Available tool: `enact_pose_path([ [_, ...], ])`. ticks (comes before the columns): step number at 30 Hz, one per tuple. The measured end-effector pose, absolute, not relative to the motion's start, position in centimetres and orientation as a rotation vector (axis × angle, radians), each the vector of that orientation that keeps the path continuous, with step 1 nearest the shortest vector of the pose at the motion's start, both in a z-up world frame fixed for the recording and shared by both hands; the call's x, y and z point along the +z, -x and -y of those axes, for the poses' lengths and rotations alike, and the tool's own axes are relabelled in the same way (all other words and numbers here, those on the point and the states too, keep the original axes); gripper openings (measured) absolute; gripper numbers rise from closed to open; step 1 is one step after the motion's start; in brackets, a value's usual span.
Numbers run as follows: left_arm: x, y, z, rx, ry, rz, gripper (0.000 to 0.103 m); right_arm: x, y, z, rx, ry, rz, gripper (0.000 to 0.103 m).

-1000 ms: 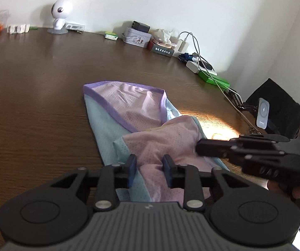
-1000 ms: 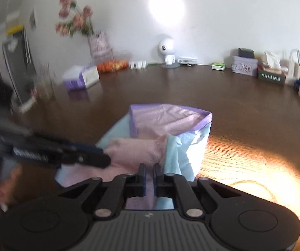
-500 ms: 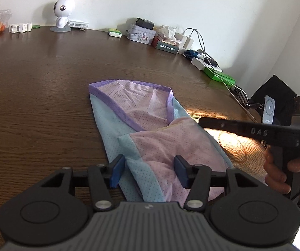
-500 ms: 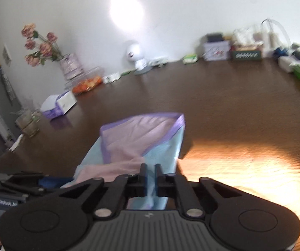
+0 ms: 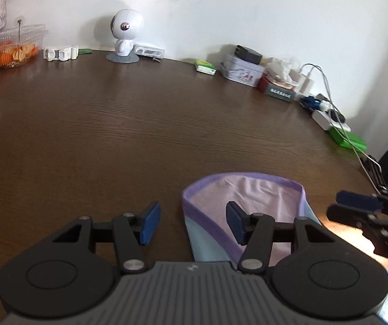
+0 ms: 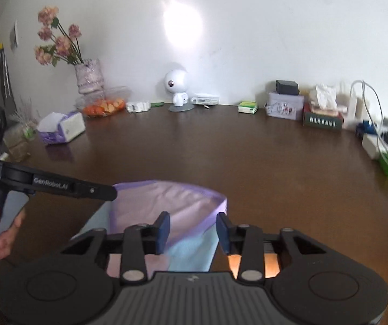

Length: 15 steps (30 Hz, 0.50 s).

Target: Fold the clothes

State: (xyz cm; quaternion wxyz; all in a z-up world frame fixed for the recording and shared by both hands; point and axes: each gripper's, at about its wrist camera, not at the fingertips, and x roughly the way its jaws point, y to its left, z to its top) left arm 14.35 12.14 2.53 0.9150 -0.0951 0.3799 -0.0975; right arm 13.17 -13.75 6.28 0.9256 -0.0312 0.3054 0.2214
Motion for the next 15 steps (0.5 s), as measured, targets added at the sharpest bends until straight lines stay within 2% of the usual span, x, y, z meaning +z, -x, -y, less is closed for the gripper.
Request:
enact_pose_path([
  [2,2.1,-15.2,-12.0,-0.203,0.189,-0.779,0.046,6.0,-16.1,12.9,0.426,0.108,-0.638,0.034],
  [3,1.9,-15.5,-12.0,-0.205,0.183,-0.774,0.036,5.7,-17.0,12.7,0.415,0.133,-0.645,0.034],
  [4,1.8,-15.5,-11.9,-0.202,0.175,-0.772,0.017,5.3,-17.8,12.4,0.413,0.151,-0.664,0.034],
  [5,1.7,-15.6,-11.9,-0.198,0.174,-0.776,0.01,5.0,-18.4,12.3,0.416,0.159,-0.687,0.029],
  [7,1.7,-15.5,-12.2,-0.21,0.193,-0.778,0.003,4.3,-19.3,12.0,0.422,0.17,-0.736,0.017],
  [9,2.2,-14.8,-12.2,-0.23,0.204,-0.758,0.003,4.1,-19.4,12.1,0.431,0.149,-0.748,0.004],
  [15,6.1,-7.9,-11.0,-0.238,0.184,-0.623,0.003,6.8,-12.1,14.9,0.499,0.116,-0.61,0.001],
])
